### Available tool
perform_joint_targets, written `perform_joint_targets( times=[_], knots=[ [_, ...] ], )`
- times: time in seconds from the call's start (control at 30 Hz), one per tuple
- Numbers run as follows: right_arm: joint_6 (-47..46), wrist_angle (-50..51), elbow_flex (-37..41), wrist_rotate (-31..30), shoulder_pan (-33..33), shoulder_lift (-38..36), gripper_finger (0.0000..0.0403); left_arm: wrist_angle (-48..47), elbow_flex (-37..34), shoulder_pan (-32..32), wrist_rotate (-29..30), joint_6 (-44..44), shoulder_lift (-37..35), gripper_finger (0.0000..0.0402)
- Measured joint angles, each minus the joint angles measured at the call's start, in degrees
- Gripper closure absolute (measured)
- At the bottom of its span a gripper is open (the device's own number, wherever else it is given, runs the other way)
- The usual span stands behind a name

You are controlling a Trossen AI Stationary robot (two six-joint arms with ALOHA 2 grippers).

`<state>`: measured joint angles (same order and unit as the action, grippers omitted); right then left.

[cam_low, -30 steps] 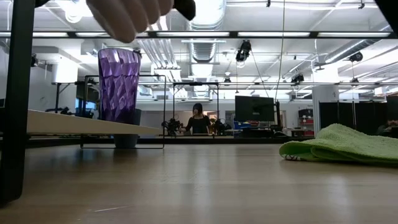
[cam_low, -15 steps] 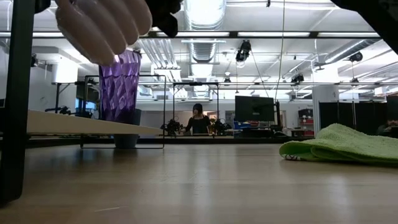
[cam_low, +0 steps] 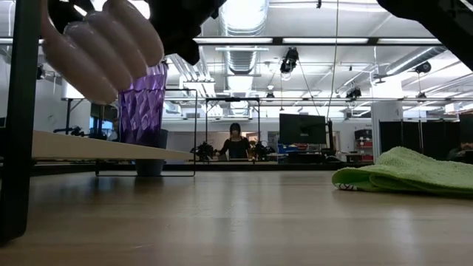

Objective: Stack small to large cups/mugs on shelf
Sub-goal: Put purple mug on the shelf

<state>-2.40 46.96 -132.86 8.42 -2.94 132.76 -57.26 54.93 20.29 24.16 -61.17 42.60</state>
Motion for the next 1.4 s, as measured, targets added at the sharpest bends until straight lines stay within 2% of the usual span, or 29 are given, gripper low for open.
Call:
perform_joint_targets(
  times=[0.27, 0.47, 0.67, 1.0, 1.4],
  knots=[
    [-0.1, -1.0, 0.0, 0.1, 0.0, 0.3, 0.0384, 7.2, -4.5, 0.0, -7.8, 0.0, 5.7, 0.0301],
    [-1.1, -0.6, 1.3, 0.1, 0.0, 0.5, 0.0384, 7.5, -5.7, 0.2, -11.9, -1.4, 10.5, 0.0301],
    [-2.1, -0.6, 3.8, 0.1, 0.0, 0.5, 0.0384, 7.5, -5.7, 0.7, -11.9, -1.7, 13.1, 0.0305],
    [-2.2, -1.7, 5.8, -2.6, 0.3, 0.5, 0.0384, 7.6, -5.7, 2.2, -12.0, -4.5, 15.2, 0.0338],
    [-3.4, -2.5, 6.5, -2.5, 0.5, 0.6, 0.0384, 7.8, -5.7, 2.3, -11.8, -4.5, 20.1, 0.0341]
  ],
)
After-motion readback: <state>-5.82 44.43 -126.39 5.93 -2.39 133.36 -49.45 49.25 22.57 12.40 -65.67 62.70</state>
